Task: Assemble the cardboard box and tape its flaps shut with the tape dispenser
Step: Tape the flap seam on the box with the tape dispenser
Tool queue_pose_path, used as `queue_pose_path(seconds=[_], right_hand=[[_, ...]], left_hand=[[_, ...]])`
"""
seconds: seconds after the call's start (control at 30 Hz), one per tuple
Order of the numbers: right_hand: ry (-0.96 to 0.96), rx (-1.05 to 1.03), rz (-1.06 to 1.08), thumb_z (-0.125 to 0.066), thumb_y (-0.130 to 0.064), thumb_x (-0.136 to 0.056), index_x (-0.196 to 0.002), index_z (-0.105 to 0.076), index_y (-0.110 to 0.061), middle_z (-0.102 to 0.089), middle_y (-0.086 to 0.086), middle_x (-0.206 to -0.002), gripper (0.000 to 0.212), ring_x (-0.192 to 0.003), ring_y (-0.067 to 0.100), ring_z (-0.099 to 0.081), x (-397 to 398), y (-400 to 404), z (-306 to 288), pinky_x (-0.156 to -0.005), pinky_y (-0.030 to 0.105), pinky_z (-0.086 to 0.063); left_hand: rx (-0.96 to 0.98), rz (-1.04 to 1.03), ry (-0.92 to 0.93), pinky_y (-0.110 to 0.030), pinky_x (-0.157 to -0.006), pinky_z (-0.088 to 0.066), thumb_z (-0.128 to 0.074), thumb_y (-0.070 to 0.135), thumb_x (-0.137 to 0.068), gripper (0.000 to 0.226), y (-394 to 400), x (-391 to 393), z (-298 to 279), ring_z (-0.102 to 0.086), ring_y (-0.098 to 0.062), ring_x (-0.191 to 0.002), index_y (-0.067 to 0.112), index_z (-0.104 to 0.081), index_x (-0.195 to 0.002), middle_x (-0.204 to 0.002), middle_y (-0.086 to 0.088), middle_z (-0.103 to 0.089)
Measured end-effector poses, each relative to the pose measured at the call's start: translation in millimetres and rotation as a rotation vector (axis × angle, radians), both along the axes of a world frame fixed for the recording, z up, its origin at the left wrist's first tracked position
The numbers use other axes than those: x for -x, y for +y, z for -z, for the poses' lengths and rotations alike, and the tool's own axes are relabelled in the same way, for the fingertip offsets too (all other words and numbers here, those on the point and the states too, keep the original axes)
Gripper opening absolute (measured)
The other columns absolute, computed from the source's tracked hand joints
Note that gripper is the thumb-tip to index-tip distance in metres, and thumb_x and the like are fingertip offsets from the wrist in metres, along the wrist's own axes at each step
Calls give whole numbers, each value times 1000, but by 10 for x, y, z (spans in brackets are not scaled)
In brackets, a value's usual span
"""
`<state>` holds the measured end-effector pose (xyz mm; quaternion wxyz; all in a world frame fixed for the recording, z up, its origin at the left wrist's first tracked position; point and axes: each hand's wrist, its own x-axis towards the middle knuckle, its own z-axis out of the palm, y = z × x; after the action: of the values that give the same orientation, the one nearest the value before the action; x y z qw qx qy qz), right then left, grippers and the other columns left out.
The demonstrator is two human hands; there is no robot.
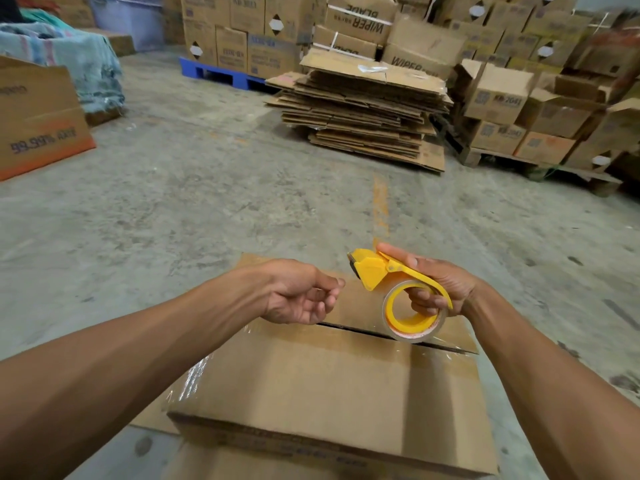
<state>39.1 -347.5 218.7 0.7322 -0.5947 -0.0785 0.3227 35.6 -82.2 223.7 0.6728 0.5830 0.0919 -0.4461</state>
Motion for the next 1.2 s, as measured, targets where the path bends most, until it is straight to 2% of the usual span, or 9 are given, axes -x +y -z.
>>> queue_pose_path(seconds=[0.07,0.17,0.3,0.4,0.57,0.73,1.0,1.13,1.2], right_hand=[[8,28,-5,-91,-45,-59,-122,-69,-36,-49,7,-43,68,-25,8,-42,6,-4,7,-32,18,-41],[32,86,-26,-91,-46,-58,-120,-69,-38,-48,7,-43,66,-25,9,-43,24,-13,4,-32,18,-42],[65,174,-84,-90,-48,-58,-119,-69,-41,-47,6,-45,65,-27,11,-44,59,-35,-61,-34,19,-43],[61,226,-100,-91,-49,-55,-117,-70,-42,-47,6,-45,66,-27,11,-42,67,-2,-114,-33,18,-42],[53,251,-110,-91,-49,-54,-116,-70,-42,-47,5,-46,66,-28,11,-42,49,78,-107,-32,18,-41],[66,254,-126,-91,-48,-56,-118,-70,-41,-48,5,-48,66,-30,11,-44,38,126,-90,-33,18,-41],[46,304,-148,-89,-47,-59,-122,-67,-41,-53,6,-53,67,-35,11,-49,39,162,-119,-35,20,-44],[19,385,-162,-92,-48,-51,-131,-57,-32,-63,2,-59,89,-37,9,-51,68,62,-213,-33,17,-40],[19,417,-183,-92,-46,-53,-131,-57,-30,-65,2,-62,88,-40,10,-51,76,35,-222,-33,18,-41]], left_hand=[[4,38,0,-14,-47,-41,-57,8,-94,14,40,-8,5,-49,-6,-49,11,-62,-82,-60,1,-55],[-6,87,-2,-14,-46,-39,-54,5,-95,17,89,-18,45,-44,-6,-47,9,-63,-81,-59,1,-54],[-44,140,-31,-15,-46,-38,-48,3,-97,22,253,-75,95,-41,-7,-49,3,-69,-93,-60,0,-49],[-103,180,-42,-18,-50,-43,-56,9,-94,17,319,-81,83,-49,-10,-56,7,-72,-88,-66,-1,-54],[-124,151,-43,-25,-62,-49,-65,26,-90,16,287,-54,154,-68,-21,-83,12,-67,-84,-97,-10,-70],[-63,45,-39,-20,-57,-50,-62,14,-93,10,183,8,313,-61,-9,-59,9,-64,-84,-74,-2,-67],[-145,12,-111,-19,-50,-42,-55,6,-96,16,267,-94,335,-43,-7,-52,9,-60,-81,-63,-1,-60],[-200,7,-112,-19,-50,-36,-50,7,-98,20,644,-237,339,-36,-7,-51,11,-55,-79,-61,0,-55],[-195,33,-72,-20,-52,-36,-52,9,-97,19,740,-241,391,-36,-8,-50,12,-55,-78,-65,-1,-54]])
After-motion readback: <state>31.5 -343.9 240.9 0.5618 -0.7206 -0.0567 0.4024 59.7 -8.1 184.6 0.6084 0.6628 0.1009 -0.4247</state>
